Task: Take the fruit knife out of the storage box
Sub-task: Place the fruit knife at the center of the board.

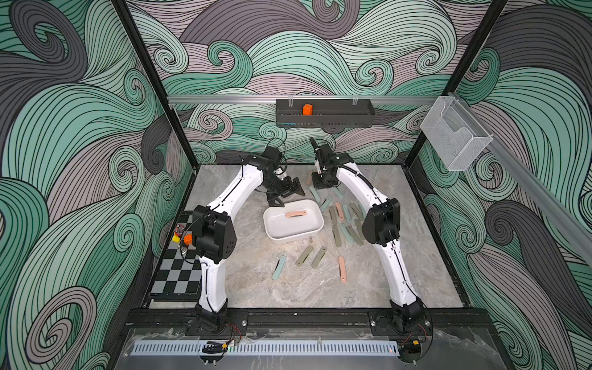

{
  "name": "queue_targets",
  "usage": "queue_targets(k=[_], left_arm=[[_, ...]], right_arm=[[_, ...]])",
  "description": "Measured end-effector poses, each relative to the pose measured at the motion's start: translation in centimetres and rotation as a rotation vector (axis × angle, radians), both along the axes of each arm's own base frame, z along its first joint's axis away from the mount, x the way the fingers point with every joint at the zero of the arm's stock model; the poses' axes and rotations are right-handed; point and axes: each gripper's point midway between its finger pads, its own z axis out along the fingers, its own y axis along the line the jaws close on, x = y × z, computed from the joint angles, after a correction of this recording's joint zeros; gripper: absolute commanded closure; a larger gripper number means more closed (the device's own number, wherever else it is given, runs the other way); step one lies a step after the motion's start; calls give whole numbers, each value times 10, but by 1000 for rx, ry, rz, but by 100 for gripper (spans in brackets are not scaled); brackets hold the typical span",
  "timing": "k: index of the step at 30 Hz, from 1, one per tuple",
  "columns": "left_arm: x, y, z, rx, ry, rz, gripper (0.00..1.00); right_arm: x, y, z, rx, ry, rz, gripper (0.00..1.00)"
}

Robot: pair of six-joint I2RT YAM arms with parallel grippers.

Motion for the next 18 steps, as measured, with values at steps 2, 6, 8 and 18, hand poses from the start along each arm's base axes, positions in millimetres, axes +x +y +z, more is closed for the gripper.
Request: queue_targets(k=[2,6,8,18], left_arm=[[-1,-2,0,0,1,-5,1],[-2,-2,0,2,1,-6,1],[-2,-1,-1,5,-1,-7,1],[-13,11,-14,43,28,-12,1]], right_arm=[[1,-4,-15,-5,30,-7,81],[0,-12,-36,-14,77,-24,82],[0,-14,-39,-15,84,-28,82],[-5,-8,-36,51,112,-42,61]])
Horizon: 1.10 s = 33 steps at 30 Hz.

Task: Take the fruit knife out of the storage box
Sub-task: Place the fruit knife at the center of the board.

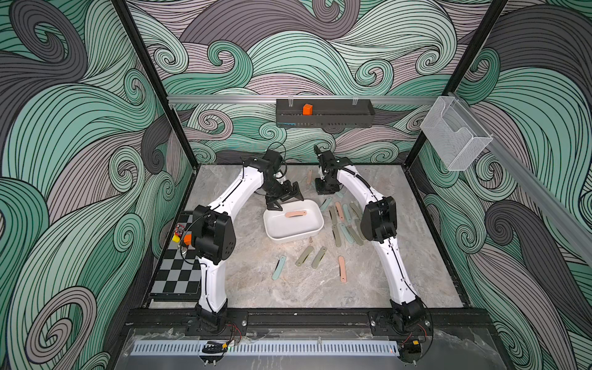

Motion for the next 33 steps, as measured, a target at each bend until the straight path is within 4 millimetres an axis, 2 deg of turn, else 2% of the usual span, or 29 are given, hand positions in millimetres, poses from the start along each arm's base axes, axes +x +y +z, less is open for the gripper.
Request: queue_targets(k=[5,7,10,15,18,19,22,25,27,30,33], left_arm=[[-10,9,8,8,-14,2,1],[-12,14,18,6,-40,4,1],[-16,22,32,2,-77,11,1],[-21,34,45,1,-111,24,1],[-22,38,43,8,-103,33,1],[-22,39,41,10,-99,35,1],[-23,42,39,17,-90,39,1],[-24,45,38,22,-87,46,1],[-26,47,38,23,-86,49,1],[-30,49,39,23,-86,52,1],[-30,51,40,23,-85,55,1]], right_arm=[[-16,4,19,46,24,-10,45],[-24,5,35,60,24,-8,36],[-35,13,67,85,-2,21,29],[-69,30,106,105,-19,92,23],[-96,42,114,100,0,147,23],[-103,47,113,95,8,167,26],[-122,62,100,91,53,214,53],[-138,74,85,107,109,247,72],[-142,78,83,133,125,250,77],[-137,84,91,179,108,261,86],[-131,90,102,211,73,275,85]])
